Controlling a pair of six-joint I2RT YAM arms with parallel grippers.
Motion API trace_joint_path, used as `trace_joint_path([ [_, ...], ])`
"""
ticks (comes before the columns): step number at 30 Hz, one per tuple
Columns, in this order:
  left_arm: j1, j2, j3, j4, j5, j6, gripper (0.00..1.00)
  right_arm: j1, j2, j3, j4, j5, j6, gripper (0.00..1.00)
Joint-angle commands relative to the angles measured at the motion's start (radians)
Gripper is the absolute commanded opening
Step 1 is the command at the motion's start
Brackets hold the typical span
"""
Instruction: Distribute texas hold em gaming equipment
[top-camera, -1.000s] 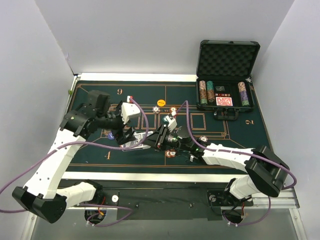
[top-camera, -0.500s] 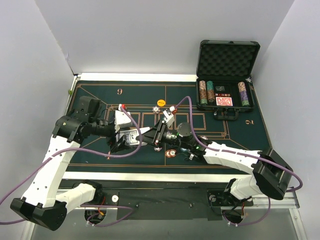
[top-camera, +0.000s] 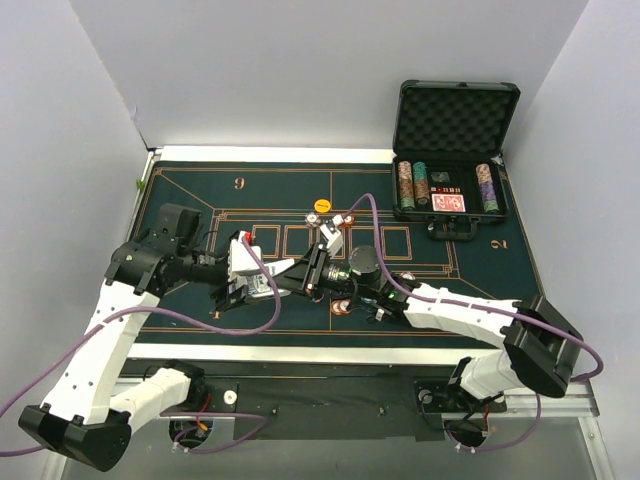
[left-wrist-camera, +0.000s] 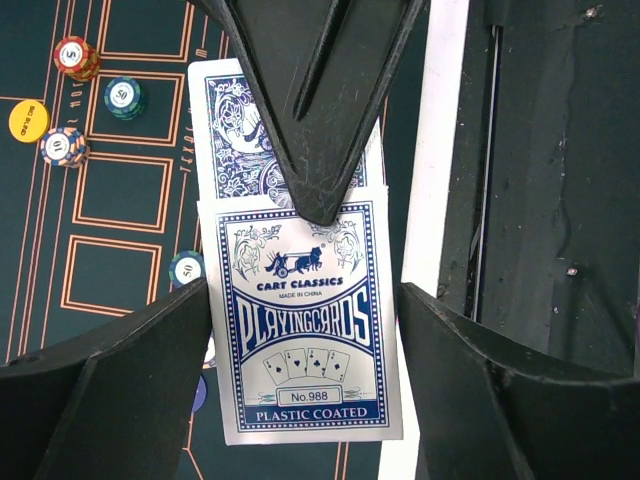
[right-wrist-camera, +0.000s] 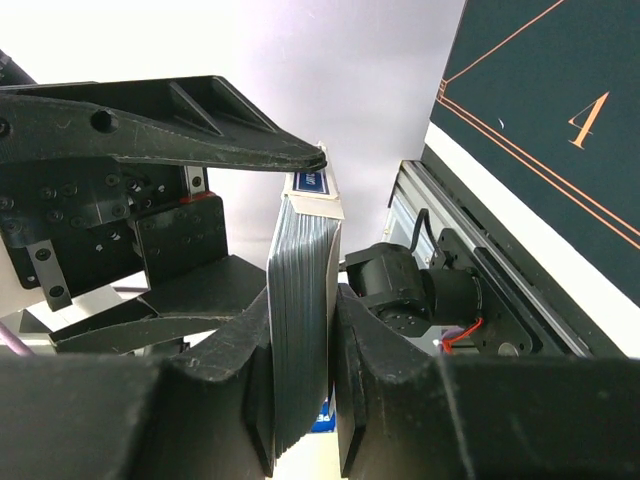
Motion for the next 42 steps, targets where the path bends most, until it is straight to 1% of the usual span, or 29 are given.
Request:
trace_joint_path([
  [1, -0.002, -0.018, -0.021, 0.014, 0.019, 0.018, 0.83, -0.002, 0.011, 0.055, 0.108, 0.024, 0.021, 0.06],
  [6, -0.002, -0.029, -0.05, 0.04, -0.012, -0.003, 0.84, 0.009, 0.033, 0.062, 0.142, 0.024, 0.039, 0.06],
  [13, -0.002, -0.035, -0.075, 0.089, -0.049, -0.035, 0.88, 0.023, 0.05, 0.071, 0.145, 0.025, 0.047, 0.06],
  [23, 0.018, -0.026, -0.079, 0.111, -0.047, -0.077, 0.86, 0.03, 0.05, 0.074, 0.13, 0.03, 0.038, 0.05],
  [27, 0.024, -0.014, -0.061, 0.103, -0.027, -0.083, 0.82, 0.035, 0.051, 0.08, 0.112, 0.033, 0.027, 0.05],
  [29, 0.024, 0.003, -0.046, 0.074, -0.018, -0.063, 0.73, 0.033, 0.053, 0.08, 0.116, 0.033, 0.027, 0.05],
  [30, 0.026, 0.008, -0.038, 0.041, -0.012, -0.051, 0.71, 0.035, 0.051, 0.078, 0.116, 0.034, 0.028, 0.05],
  [31, 0.026, 0.02, -0.027, 0.022, 0.0, -0.019, 0.66, 0.033, 0.053, 0.08, 0.115, 0.034, 0.028, 0.05],
  [34, 0.027, 0.035, -0.013, -0.035, 0.01, 0.017, 0.61, 0.035, 0.051, 0.078, 0.116, 0.031, 0.03, 0.06],
  [35, 0.029, 0.039, -0.01, -0.045, 0.019, 0.021, 0.58, 0.035, 0.054, 0.077, 0.118, 0.03, 0.028, 0.11],
  [36, 0.03, 0.039, -0.009, -0.049, 0.022, 0.023, 0.58, 0.035, 0.054, 0.075, 0.122, 0.027, 0.031, 0.14],
  [37, 0.032, 0.04, -0.007, -0.055, 0.026, 0.029, 0.55, 0.035, 0.054, 0.074, 0.122, 0.022, 0.031, 0.24],
  [38, 0.033, 0.04, -0.007, -0.058, 0.028, 0.033, 0.53, 0.032, 0.054, 0.072, 0.115, 0.022, 0.027, 0.29],
  [39, 0.033, 0.042, -0.006, -0.065, 0.031, 0.038, 0.51, 0.032, 0.05, 0.068, 0.107, 0.019, 0.025, 0.39],
  [41, 0.036, 0.043, -0.004, -0.075, 0.033, 0.043, 0.47, 0.024, 0.039, 0.052, 0.085, 0.019, 0.015, 0.47],
  [42, 0.036, 0.045, -0.003, -0.078, 0.037, 0.052, 0.46, 0.02, 0.036, 0.048, 0.076, 0.021, 0.013, 0.49],
])
